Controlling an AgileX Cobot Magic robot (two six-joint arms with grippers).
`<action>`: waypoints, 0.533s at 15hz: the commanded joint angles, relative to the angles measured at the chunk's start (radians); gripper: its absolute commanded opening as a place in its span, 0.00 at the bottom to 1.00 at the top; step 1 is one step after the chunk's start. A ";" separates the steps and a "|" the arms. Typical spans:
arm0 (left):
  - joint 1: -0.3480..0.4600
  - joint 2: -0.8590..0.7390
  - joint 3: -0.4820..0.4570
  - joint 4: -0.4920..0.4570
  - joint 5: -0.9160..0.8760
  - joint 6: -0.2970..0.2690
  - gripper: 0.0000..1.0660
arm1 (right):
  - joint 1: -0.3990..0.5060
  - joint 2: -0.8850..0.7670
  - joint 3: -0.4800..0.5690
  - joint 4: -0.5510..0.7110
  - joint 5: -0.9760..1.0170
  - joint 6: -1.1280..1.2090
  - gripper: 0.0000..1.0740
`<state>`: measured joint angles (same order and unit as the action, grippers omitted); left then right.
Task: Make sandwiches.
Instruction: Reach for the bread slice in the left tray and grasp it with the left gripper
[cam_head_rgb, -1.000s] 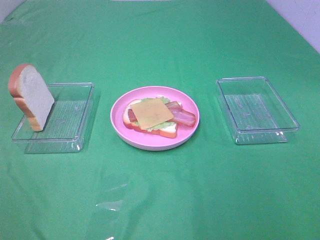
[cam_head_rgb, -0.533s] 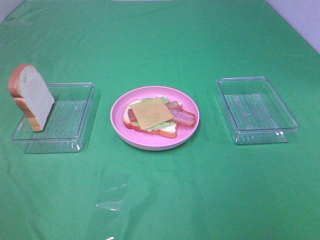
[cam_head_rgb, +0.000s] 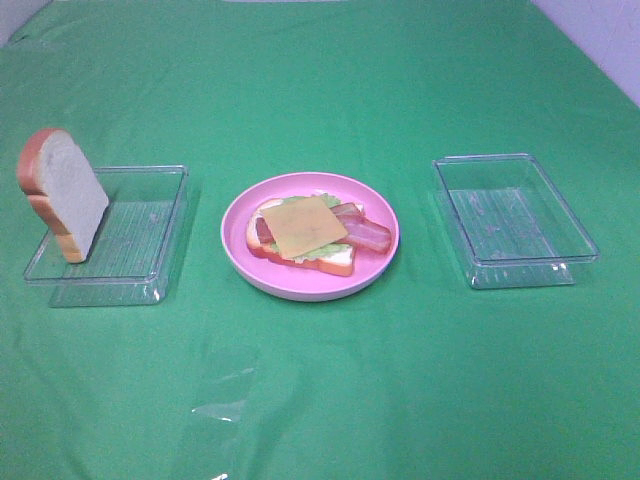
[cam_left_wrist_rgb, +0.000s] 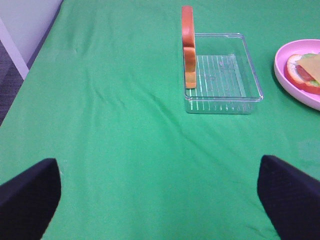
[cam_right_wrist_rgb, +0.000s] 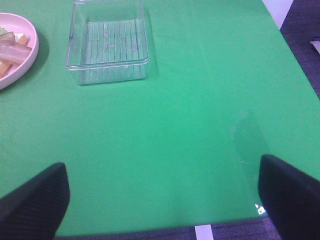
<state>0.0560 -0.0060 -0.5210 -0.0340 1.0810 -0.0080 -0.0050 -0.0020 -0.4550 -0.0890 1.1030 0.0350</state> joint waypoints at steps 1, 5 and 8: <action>0.000 0.000 0.003 0.003 -0.004 0.002 0.94 | -0.007 -0.031 0.004 0.004 -0.006 -0.009 0.92; 0.000 0.000 0.003 0.003 -0.004 0.002 0.94 | -0.007 -0.031 0.004 0.004 -0.006 -0.009 0.92; 0.000 0.000 0.003 0.003 -0.004 0.002 0.94 | -0.007 -0.031 0.004 0.004 -0.006 -0.009 0.92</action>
<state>0.0560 -0.0060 -0.5210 -0.0340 1.0810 -0.0080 -0.0050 -0.0020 -0.4550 -0.0880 1.1030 0.0350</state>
